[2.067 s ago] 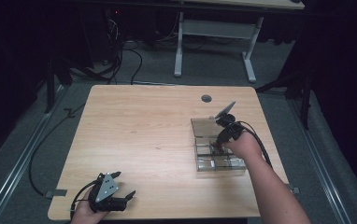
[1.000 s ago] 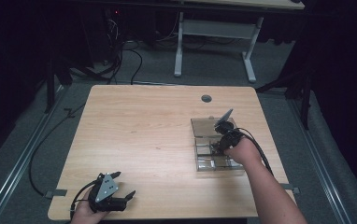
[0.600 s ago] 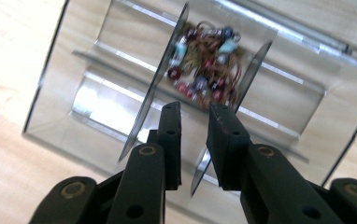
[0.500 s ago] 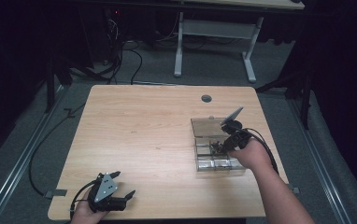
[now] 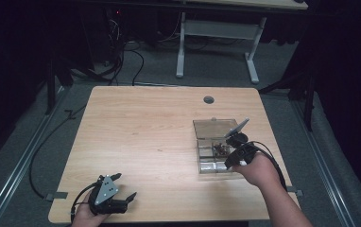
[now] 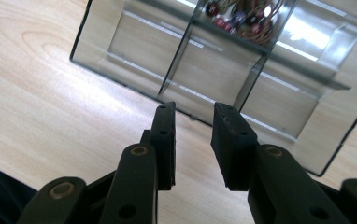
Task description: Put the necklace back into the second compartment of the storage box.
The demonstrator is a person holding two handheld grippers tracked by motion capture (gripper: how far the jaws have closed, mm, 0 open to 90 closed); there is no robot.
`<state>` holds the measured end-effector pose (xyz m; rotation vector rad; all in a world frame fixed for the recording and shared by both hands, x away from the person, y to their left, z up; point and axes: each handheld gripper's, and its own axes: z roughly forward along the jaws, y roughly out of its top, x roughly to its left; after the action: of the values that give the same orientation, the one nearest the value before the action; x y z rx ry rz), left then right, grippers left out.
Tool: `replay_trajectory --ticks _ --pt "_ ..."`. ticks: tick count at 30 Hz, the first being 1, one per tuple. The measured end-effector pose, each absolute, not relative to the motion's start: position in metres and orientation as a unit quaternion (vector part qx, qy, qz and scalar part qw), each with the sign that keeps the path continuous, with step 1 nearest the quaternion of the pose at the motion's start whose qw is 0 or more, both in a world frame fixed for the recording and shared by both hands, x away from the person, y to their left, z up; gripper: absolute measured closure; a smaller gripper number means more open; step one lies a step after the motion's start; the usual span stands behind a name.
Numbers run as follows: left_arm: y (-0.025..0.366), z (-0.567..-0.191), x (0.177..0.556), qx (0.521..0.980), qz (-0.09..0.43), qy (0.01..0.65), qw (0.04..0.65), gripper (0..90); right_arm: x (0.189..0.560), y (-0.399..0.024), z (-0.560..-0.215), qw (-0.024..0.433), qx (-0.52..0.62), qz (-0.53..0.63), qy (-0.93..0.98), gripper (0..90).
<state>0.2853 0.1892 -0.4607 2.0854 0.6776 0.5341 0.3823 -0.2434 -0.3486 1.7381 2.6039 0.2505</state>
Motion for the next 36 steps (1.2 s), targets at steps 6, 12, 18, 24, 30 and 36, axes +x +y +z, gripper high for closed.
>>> replay_trajectory --ticks 6,12,18,24,30,36 --pt "0.189 -0.461 0.285 0.835 0.215 0.271 0.429 14.9 0.373 -0.245 -0.355 -0.004 0.553 0.080 0.830 68.6" --pt "0.189 -0.461 0.285 0.835 0.215 0.270 0.428 14.8 0.361 -0.245 -0.361 0.000 0.549 0.086 0.831 67.4" --pt "0.189 -0.461 0.285 0.835 0.216 0.271 0.427 14.8 0.348 -0.248 -0.371 0.000 0.554 0.107 0.826 63.6" --pt "0.190 -0.461 0.285 0.834 0.216 0.273 0.429 14.8 0.337 -0.252 -0.380 0.009 0.559 0.139 0.817 58.0" --pt "0.193 -0.460 0.286 0.826 0.209 0.280 0.443 14.9 0.324 -0.255 -0.391 0.033 0.559 0.187 0.807 52.7" --pt "0.196 -0.459 0.286 0.814 0.212 0.293 0.454 14.9 0.304 -0.255 -0.409 0.079 0.524 0.239 0.814 47.8"
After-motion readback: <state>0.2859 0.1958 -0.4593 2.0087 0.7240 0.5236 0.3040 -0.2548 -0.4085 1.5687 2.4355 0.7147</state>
